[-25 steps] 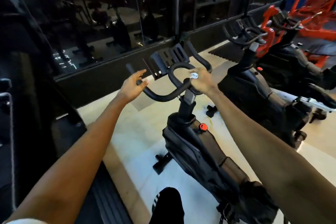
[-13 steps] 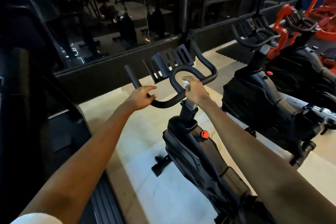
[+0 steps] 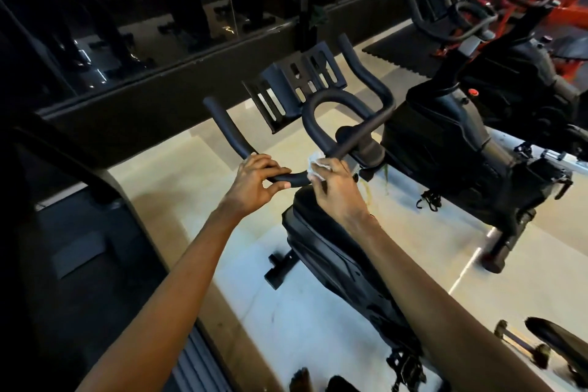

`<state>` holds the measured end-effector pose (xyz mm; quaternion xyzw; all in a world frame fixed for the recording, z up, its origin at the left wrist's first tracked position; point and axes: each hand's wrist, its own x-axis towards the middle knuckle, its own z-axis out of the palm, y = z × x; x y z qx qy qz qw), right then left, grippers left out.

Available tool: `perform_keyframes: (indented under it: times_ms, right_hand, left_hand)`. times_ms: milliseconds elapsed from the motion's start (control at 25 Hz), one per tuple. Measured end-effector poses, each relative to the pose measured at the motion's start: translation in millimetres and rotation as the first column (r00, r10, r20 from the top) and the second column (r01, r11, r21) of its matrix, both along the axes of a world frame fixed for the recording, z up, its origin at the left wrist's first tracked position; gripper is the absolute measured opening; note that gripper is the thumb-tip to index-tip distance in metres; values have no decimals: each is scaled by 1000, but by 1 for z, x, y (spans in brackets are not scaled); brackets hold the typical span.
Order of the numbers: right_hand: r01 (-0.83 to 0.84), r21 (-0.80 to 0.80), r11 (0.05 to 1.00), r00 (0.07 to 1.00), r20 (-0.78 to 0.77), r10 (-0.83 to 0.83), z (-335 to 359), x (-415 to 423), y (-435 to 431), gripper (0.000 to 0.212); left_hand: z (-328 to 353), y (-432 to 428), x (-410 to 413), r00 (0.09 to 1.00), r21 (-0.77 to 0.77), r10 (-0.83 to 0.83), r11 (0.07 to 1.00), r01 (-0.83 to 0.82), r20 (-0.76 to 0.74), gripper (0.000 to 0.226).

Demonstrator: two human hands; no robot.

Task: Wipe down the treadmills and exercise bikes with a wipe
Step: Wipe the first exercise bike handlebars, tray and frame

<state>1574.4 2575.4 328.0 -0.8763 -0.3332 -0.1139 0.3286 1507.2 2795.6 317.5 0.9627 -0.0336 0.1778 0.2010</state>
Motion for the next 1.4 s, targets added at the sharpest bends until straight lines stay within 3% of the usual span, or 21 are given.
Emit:
perform_keyframes:
  times_ms: [160, 360, 520, 680, 840, 1000, 1080, 1160, 1400]
  right_hand:
    - [-7, 69, 998, 999, -44, 10, 11, 23, -9, 23]
    - [163, 169, 972, 981, -137, -141, 12, 23, -3, 21]
    - [85, 190, 978, 992, -111, -64, -2, 8, -1, 16]
    - [214, 272, 938, 968, -189, -166, 7, 32, -11, 18]
    - [145, 264, 954, 980, -170, -102, 1, 3, 3, 15]
    - [236, 323, 917, 939, -319, -129, 10, 8, 4, 22]
    - [322, 297, 899, 926, -297, -233, 16, 14, 9, 27]
    - [372, 249, 894, 914, -267, -306, 18, 7, 18, 17]
    - [457, 225, 860, 865, -335, -372, 13, -26, 33, 14]
  left_hand:
    - [-8, -2, 1, 997, -48, 25, 999, -22, 77, 45]
    - [-9, -7, 0, 995, -67, 47, 997, -41, 91, 44]
    - [-10, -5, 0, 995, -53, 50, 998, -46, 82, 45]
    - [-5, -6, -2, 995, -50, 49, 998, -45, 92, 45]
    - [-7, -6, -1, 991, -19, 39, 999, -37, 126, 39]
    - [-7, 11, 3, 980, 70, -81, 995, 70, 180, 37]
    - [-7, 22, 7, 964, 126, -173, 981, 149, 202, 38]
    - [-6, 28, 11, 945, 159, -242, 965, 210, 219, 37]
    - [-14, 41, 28, 903, 128, -332, 943, 308, 274, 31]
